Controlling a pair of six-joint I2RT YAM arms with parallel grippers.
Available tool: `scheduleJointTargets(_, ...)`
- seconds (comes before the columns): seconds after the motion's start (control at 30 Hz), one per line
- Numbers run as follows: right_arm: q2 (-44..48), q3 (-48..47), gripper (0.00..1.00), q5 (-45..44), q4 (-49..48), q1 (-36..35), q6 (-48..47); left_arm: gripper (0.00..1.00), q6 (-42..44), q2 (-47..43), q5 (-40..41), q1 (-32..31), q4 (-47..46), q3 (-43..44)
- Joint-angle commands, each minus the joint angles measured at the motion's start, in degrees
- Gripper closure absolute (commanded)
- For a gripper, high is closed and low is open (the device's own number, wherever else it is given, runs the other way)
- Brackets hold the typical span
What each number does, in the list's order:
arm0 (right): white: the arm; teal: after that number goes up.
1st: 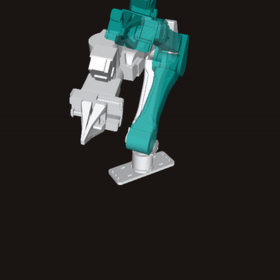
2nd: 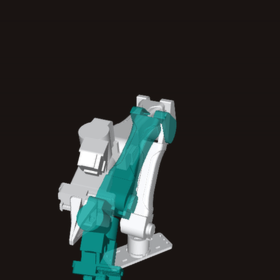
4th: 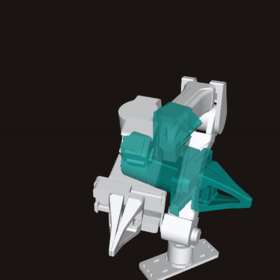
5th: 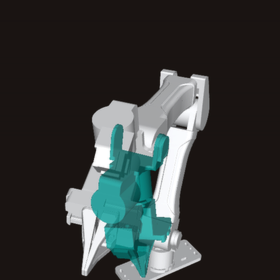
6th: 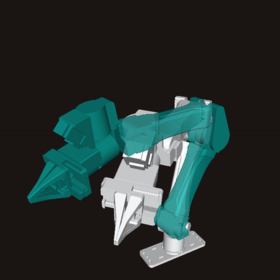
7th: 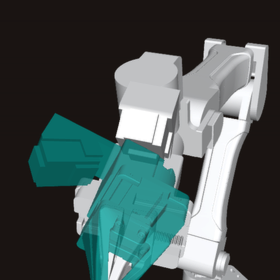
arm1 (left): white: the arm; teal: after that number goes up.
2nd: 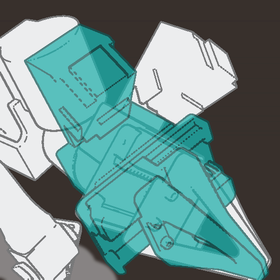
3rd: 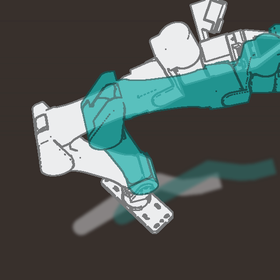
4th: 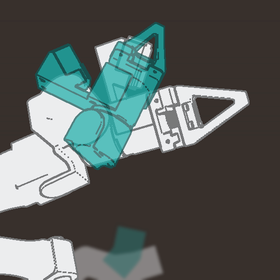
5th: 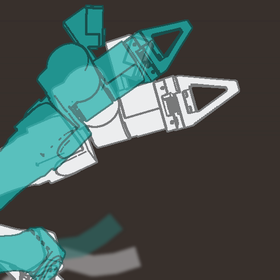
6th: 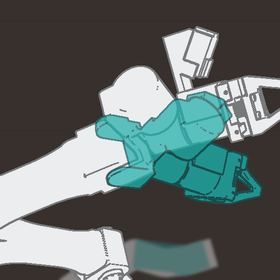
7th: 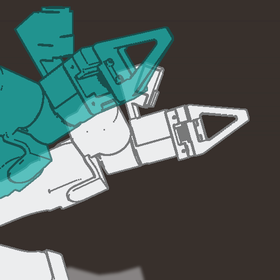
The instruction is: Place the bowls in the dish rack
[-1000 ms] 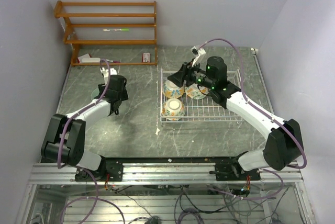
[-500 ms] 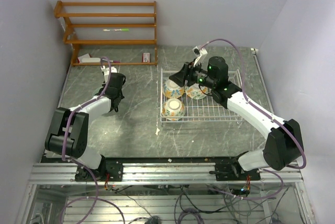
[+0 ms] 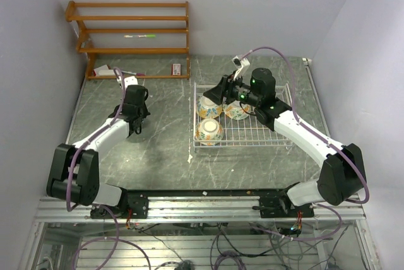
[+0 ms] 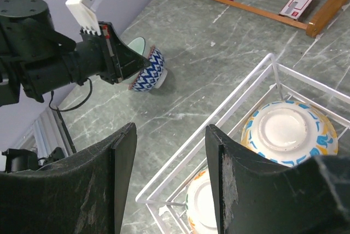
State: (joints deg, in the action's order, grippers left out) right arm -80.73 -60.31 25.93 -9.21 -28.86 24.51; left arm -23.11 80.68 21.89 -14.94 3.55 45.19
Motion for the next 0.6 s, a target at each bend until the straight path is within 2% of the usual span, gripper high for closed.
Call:
scheduleJointTargets(0.0,-0.3,0.5,0.47,0.7,-1.4,1.8,0.2,0.93,-2.2,-3.9,-3.2,-0.4,-1.1,0.7)
scheduleJointTargets(0.33,-0.6,0.5,0.47,1.2,-0.8,2.0,0.1,0.93,-1.8,0.1,-5.2,-1.4,-0.1,2.6)
scheduleJointTargets(0.57,-0.5,1.2,0.47,0.9,-0.6,2.1,-0.2,0.93,-1.9,0.9,-4.4,-5.6,0.2,2.8)
